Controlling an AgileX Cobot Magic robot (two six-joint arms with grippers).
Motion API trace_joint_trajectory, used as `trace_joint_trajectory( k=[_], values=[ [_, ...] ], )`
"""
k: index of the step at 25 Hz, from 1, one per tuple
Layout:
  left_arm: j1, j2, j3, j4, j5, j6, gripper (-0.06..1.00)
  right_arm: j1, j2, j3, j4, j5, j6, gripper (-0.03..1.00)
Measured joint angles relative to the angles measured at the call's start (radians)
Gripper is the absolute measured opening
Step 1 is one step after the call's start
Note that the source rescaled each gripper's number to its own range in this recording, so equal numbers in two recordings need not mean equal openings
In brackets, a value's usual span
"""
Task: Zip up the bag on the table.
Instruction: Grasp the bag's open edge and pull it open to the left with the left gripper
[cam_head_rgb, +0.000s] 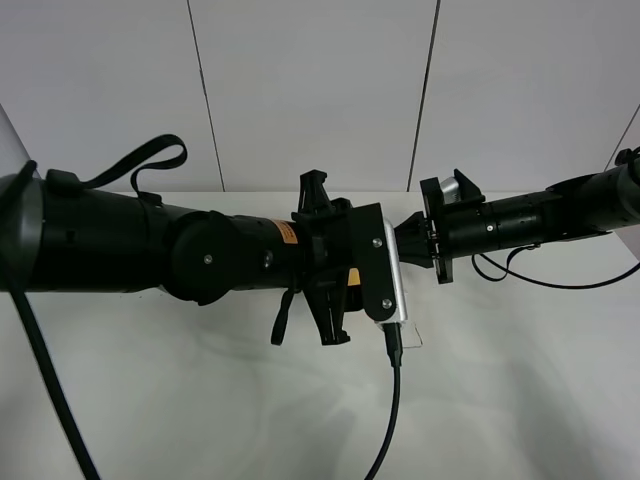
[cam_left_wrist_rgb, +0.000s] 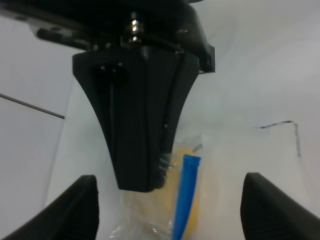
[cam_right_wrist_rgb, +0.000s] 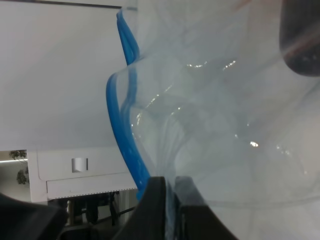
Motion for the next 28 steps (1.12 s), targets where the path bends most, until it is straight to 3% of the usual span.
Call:
trace_joint_trajectory(
  k=[10, 22, 28],
  values=[
    [-0.001, 0.019, 0.171, 0.005, -0.306, 0.016, 0.79, 0.0, 0.0, 0.0, 0.0, 0.0, 0.0, 0.0],
    [-0.001, 0.089, 0.177, 0.059, -0.396, 0.022, 0.69, 0.0, 0.0, 0.0, 0.0, 0.0, 0.0, 0.0],
    [-0.001, 0.089, 0.177, 0.062, -0.41, 0.022, 0.48, 0.0, 0.0, 0.0, 0.0, 0.0, 0.0, 0.0]
  ],
)
